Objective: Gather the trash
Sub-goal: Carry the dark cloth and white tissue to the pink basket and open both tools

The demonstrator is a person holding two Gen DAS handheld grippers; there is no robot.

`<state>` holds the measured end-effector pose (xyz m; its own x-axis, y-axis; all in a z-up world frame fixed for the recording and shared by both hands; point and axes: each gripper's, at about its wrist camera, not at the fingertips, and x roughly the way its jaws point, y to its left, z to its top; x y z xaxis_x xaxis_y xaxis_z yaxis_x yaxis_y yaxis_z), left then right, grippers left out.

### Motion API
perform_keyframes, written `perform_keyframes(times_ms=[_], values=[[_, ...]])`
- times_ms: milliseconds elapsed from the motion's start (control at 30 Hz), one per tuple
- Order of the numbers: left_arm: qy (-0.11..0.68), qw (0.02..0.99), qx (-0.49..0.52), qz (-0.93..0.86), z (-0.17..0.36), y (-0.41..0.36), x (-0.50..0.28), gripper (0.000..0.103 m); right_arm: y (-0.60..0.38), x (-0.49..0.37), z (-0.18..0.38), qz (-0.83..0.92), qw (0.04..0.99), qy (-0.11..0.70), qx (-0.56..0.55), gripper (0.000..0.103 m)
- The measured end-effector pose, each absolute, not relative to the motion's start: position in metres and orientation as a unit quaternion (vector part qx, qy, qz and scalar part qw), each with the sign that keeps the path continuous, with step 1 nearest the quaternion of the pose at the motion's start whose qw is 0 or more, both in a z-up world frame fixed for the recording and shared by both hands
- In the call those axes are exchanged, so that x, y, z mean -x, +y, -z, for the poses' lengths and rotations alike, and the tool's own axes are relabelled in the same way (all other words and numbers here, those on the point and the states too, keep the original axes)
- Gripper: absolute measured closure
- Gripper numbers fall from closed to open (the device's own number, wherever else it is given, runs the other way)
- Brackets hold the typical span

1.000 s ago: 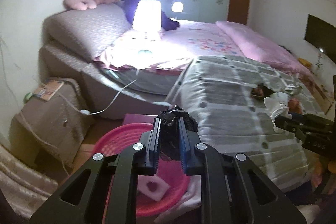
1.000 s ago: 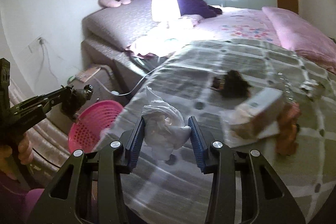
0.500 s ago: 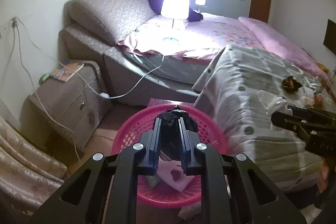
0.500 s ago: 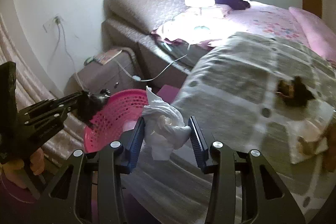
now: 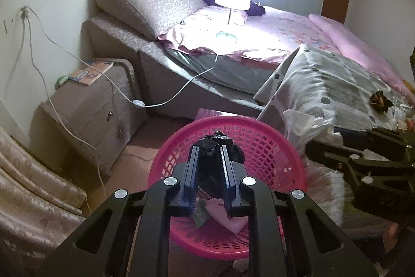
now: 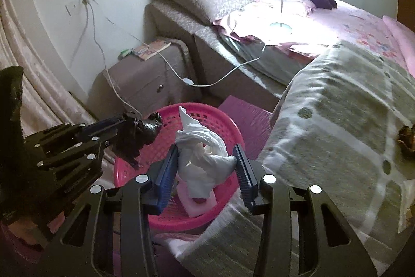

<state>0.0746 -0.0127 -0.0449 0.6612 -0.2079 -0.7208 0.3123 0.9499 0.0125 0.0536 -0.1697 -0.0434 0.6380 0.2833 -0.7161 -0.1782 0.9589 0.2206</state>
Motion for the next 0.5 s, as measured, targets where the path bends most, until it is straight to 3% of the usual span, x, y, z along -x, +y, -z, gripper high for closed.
perform_keyframes(times_ms=[100, 200, 267, 500], values=[[0.391, 0.907, -0.067, 0.142, 0.0465, -0.0140, -0.0758, 0.088, -0.1685, -0.0558, 0.0469, -0.129, 0.900, 0.412, -0.066, 0.060], [0.395, 0.905, -0.069, 0.144, 0.0483, -0.0164, -0.0754, 0.084, -0.1692, -0.0578, 0.0486, -0.128, 0.898, 0.414, -0.072, 0.050], [0.393, 0.906, -0.072, 0.141, 0.0480, -0.0167, -0.0746, 0.074, -0.1713, -0.0578, 0.0487, -0.125, 0.898, 0.414, -0.079, 0.044], [0.387, 0.910, -0.069, 0.130, 0.0469, -0.0133, -0.0728, 0.055, -0.1762, -0.0523, 0.0492, -0.122, 0.899, 0.412, -0.084, 0.042]])
